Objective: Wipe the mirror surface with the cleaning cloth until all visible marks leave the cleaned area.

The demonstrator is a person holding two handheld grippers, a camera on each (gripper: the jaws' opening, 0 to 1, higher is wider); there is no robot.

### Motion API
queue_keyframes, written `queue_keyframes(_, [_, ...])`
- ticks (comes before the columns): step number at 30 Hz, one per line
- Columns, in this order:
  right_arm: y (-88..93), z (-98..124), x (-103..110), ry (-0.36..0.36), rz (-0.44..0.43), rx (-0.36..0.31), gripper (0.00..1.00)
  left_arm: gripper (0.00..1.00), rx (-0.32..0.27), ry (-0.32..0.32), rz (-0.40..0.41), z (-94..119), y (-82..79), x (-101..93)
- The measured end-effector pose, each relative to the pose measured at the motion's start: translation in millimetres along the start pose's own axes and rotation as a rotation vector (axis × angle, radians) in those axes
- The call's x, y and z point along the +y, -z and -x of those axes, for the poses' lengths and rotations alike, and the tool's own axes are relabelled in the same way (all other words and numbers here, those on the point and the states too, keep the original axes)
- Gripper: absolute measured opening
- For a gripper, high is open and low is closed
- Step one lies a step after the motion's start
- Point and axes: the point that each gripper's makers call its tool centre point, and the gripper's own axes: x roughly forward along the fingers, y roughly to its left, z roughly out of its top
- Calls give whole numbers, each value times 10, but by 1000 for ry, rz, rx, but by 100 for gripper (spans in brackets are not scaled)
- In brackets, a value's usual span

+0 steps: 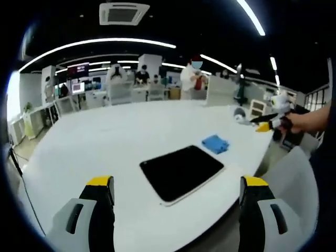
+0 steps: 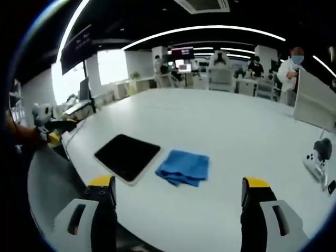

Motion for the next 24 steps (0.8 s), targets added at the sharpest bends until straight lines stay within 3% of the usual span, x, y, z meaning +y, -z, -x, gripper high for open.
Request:
queue_keyframes(5, [-2, 16, -28, -2, -6, 20, 99, 100, 68, -20, -23, -35, 119, 34])
queue_keyframes(10, [-78, 17, -39, -7, -7, 14, 100, 100, 41, -16, -12, 7, 42, 29])
queue_keyframes(12, [-89, 11, -48, -2, 0, 14, 100, 100, 5, 0, 16, 23, -34, 13])
queue_keyframes(14, [-83, -11, -51, -10, -4, 23, 99, 100, 11, -4, 12, 30, -18, 27])
queue_keyframes(18, [28, -62, -32, -20, -12, 115, 96, 100, -7, -18, 38, 23, -46, 43])
queue_keyframes(19, [4, -95, -26, -30, -15, 103, 97, 100, -9, -17, 47, 20, -50, 37])
queue_keyframes(24, [38, -178, 0, -54, -108, 213, 96, 100, 10, -8, 15, 15, -7, 1])
